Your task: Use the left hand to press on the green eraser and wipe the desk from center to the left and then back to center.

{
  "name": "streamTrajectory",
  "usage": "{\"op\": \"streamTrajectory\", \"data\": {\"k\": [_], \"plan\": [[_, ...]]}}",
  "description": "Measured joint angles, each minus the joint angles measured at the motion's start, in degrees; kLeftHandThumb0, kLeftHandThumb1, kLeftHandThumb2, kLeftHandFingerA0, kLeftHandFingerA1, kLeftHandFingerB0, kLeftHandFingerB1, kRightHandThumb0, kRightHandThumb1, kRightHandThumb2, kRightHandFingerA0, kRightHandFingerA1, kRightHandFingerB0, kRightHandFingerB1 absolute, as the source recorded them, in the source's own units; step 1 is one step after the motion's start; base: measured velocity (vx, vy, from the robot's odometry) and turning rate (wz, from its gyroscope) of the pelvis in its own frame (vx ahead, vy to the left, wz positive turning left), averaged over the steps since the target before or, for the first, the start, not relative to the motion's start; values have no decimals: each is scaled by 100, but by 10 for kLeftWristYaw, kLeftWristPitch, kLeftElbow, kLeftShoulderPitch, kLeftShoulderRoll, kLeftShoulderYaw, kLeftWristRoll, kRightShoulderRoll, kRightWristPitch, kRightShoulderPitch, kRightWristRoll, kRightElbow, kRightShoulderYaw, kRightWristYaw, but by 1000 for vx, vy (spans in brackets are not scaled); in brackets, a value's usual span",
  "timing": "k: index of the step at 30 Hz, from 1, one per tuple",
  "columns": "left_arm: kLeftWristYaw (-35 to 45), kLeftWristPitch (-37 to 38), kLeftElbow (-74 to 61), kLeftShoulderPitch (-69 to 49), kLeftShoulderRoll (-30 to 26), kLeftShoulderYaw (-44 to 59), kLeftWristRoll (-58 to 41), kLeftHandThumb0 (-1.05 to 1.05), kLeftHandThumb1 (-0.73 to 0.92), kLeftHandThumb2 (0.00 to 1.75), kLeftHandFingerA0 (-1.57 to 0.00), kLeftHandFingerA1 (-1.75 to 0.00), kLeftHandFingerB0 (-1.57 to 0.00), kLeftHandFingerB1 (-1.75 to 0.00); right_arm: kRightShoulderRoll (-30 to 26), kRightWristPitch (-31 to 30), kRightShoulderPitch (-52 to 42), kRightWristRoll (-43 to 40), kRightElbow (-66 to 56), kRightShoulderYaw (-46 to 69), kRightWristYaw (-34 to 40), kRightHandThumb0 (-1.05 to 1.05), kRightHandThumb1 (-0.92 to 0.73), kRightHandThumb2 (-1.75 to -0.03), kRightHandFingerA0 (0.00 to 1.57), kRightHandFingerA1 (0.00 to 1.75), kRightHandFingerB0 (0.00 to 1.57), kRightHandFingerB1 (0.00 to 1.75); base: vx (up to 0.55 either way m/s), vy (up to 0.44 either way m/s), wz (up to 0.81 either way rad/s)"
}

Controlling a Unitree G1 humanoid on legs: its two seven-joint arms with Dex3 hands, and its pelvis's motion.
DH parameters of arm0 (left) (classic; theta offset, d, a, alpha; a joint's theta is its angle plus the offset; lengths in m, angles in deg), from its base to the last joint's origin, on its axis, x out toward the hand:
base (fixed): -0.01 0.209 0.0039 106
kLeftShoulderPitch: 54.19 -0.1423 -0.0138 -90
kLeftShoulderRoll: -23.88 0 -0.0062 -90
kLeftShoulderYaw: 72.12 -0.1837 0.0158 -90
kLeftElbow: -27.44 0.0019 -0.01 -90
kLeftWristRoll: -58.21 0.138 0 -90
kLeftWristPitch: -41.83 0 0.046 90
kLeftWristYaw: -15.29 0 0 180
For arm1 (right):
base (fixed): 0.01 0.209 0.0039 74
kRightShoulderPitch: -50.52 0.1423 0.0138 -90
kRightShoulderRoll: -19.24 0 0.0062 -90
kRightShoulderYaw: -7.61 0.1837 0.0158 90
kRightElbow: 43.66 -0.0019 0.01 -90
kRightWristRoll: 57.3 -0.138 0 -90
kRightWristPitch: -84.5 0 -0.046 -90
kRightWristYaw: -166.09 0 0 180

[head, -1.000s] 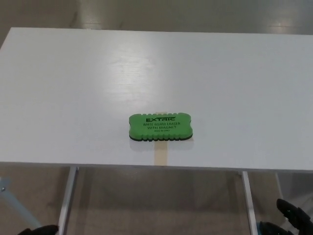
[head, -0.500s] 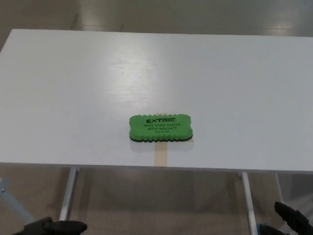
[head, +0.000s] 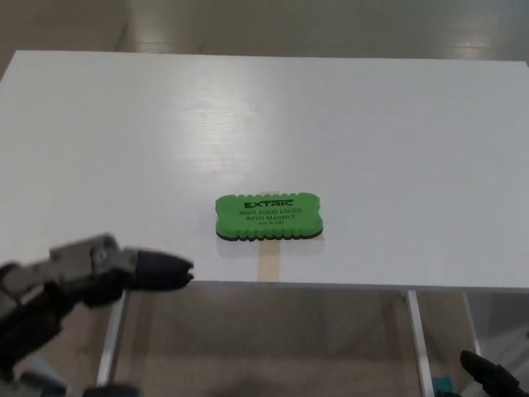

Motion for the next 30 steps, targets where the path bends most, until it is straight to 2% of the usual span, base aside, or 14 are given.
{"op": "streamTrajectory", "data": {"k": [2, 3, 4, 5, 8, 13, 21, 23, 25, 30], "plan": [[-9, -4, 17, 44, 5, -13, 12, 4, 53, 55, -49, -36, -50, -35, 0, 2, 0, 2, 1, 0, 0, -15, -66, -59, 53, 45, 37, 38, 0, 0, 0], [-18, -10, 29, 76, 9, -24, 23, -8, 54, 57, -48, -36, -51, -36, 1, 4, 0, 3, 3, -1, 0, -15, -66, -59, 53, 45, 37, 38, 0, 0, 0], [-21, -11, 32, 86, 11, -28, 26, -8, 54, 57, -48, -36, -51, -36, 1, 4, 1, 4, 3, -1, 0, -15, -66, -59, 53, 45, 37, 38, 0, 0, 0], [-31, -18, 44, 115, 17, -38, 37, -22, 56, 63, -46, -39, -50, -39, 2, 6, 1, 5, 5, -1, 0, -15, -66, -59, 54, 45, 38, 38, 0, 0, 0], [-51, -34, 68, 167, 29, -61, 58, -18, 59, 58, -47, -36, -53, -37, 3, 8, 1, 7, 8, -1, 2, -16, -66, -59, 54, 45, 38, 38, 0, 0, 0], [-86, -53, 124, 260, 59, -108, 108, -27, 68, 60, -52, -37, -55, -37, 5, 9, 2, 13, 9, -5, 8, -19, -66, -59, 54, 45, 38, 38, 0, 0, 0], [-131, -78, 231, 379, 102, -177, 185, -30, 69, 61, -56, -38, -58, -37, 7, 9, 4, 18, 9, -5, 11, -19, -67, -60, 51, 46, 38, 38, 0, 0, 0], [-142, -84, 261, 403, 117, -189, 200, -28, 70, 61, -61, -39, -60, -38, 8, 9, 4, 18, 9, -4, 11, -18, -67, -59, 51, 46, 38, 38, 0, 0, 0], [-155, -89, 300, 430, 138, -202, 216, -24, 73, 62, -81, -45, -63, -39, 9, 10, 4, 18, 9, -4, 10, -18, -68, -59, 52, 47, 37, 39, 0, 0, 0], [-189, -94, 392, 484, 183, -224, 254, -19, 76, 63, -84, -47, -67, -40, 12, 14, 1, 21, 9, -3, 11, -19, -68, -60, 53, 48, 37, 39, 0, 0, 0]]}}
